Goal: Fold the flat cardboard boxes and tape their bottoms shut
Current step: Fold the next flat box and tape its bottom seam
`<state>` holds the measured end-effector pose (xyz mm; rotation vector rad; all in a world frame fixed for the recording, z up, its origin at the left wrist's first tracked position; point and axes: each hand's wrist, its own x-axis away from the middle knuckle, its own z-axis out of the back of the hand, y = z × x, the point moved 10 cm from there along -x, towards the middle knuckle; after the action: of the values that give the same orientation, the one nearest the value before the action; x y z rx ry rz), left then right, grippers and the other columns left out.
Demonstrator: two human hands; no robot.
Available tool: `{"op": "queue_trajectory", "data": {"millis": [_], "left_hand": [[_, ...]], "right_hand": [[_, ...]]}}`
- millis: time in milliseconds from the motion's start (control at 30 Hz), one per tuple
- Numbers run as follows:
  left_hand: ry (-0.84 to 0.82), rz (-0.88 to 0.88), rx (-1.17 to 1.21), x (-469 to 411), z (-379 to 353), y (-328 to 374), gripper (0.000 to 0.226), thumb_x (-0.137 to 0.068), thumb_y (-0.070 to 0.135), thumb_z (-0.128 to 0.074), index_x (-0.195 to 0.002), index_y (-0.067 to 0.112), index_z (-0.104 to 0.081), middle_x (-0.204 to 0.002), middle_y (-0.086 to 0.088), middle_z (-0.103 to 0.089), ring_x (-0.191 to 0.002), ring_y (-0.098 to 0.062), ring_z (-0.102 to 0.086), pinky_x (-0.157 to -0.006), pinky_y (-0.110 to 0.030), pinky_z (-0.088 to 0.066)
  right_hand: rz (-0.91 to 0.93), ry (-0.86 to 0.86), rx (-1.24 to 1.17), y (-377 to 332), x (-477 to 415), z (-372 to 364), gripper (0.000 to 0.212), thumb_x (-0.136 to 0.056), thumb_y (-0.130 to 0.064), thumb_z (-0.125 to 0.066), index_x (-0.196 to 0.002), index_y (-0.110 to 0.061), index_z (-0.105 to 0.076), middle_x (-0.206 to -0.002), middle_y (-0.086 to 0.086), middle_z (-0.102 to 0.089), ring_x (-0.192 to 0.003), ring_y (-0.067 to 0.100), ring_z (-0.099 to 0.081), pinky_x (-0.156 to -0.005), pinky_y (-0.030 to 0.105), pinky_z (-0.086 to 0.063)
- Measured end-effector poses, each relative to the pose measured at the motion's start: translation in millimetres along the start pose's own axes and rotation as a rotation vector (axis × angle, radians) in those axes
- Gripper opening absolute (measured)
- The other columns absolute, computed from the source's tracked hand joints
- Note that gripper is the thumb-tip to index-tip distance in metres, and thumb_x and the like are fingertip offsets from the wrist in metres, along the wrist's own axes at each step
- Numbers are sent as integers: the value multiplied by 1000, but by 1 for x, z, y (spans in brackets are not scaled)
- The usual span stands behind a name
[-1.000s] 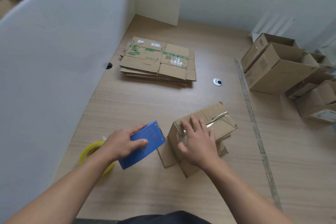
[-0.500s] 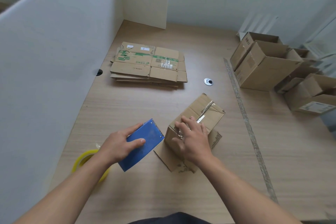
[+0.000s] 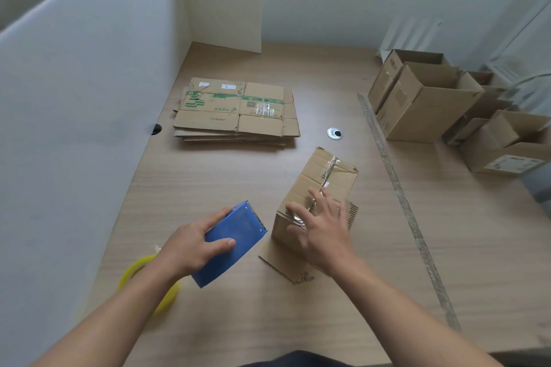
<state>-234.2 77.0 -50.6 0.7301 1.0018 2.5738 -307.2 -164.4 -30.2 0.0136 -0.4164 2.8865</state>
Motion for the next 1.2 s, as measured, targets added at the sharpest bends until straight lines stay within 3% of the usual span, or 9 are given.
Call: {"op": "queue_trajectory", "data": {"millis": [233, 433, 500, 600, 700, 867, 1000, 1100, 1200], "left_hand": [[-49, -85, -4, 7, 5, 15, 72, -68, 55, -61, -135, 65, -37, -125, 21, -62, -107, -10, -61, -94, -34, -50], [67, -273, -91, 10, 23, 33, 69, -81, 49, -69, -129, 76, -27, -117, 26, -64, -97, -12, -62, -88, -33, -50], [134, -387, -210, 16, 27, 46, 66, -76, 61, -56, -136, 70, -29, -106, 22, -66, -83, -12, -60, -77, -32, -52], [358, -687, -426, 37, 34, 78, 61, -81, 57, -53, -140, 45, -44, -85, 17, -66, -72, -13, -52, -55, -20, -44], [402, -904, -498, 50, 30, 92, 48, -96, 51, -49, -140, 33, -48, -89, 13, -69, -67, -12, -57, -54, -24, -48], [411, -1041, -565, 60, 23, 105, 49, -96, 39, -56, -143, 31, -45, -73, 10, -57, -57, -17, -51, -53, -28, -46], [353, -1048, -551, 61, 20, 112, 53, -95, 39, -57, -146, 32, -41, -74, 10, -58, -57, -16, -52, -52, -29, -47], [310, -1048, -539, 60, 16, 113, 57, -95, 39, -58, -149, 34, -38, -77, 10, -61, -59, -15, -54, -54, -29, -48], [268, -1034, -510, 60, 14, 114, 59, -93, 40, -60, -148, 34, -39, -77, 10, -62, -60, -15, -56, -54, -28, -48]], "right_hand": [[189, -173, 4, 0, -5, -10, 46, -101, -23, -53, -141, -45, -44, -164, -7, -16, -153, 16, -3, -120, 43, 7], [245, -150, -120, -2, -4, 13, 45, -95, -44, -60, -140, -42, -51, -161, -13, -24, -153, 17, 2, -123, 41, 0], [228, -56, -253, -5, 1, 29, 47, -96, -40, -61, -141, -40, -50, -158, -12, -30, -153, 15, -5, -124, 39, -8], [162, 76, -526, -5, 7, 53, 46, -95, -29, -65, -139, -32, -54, -147, -10, -45, -143, 11, -32, -119, 39, -27], [177, 72, -661, -14, 11, 61, 47, -95, -24, -65, -138, -37, -51, -135, -13, -55, -126, 7, -50, -106, 37, -44], [214, -79, -697, -32, 15, 56, 58, -96, -21, -65, -133, -57, -38, -131, -13, -55, -115, 2, -56, -96, 31, -50], [254, -74, -671, -42, 14, 61, 42, -94, -20, -66, -133, -35, -58, -130, -12, -57, -115, 1, -55, -93, 31, -51], [286, 37, -636, -47, 15, 70, 19, -94, -15, -66, -111, -13, -74, -119, -2, -66, -110, 9, -60, -90, 33, -52], [225, 134, -649, -42, 16, 74, 12, -93, -10, -66, -98, -10, -76, -107, -1, -69, -100, 11, -63, -84, 31, -53]]}}
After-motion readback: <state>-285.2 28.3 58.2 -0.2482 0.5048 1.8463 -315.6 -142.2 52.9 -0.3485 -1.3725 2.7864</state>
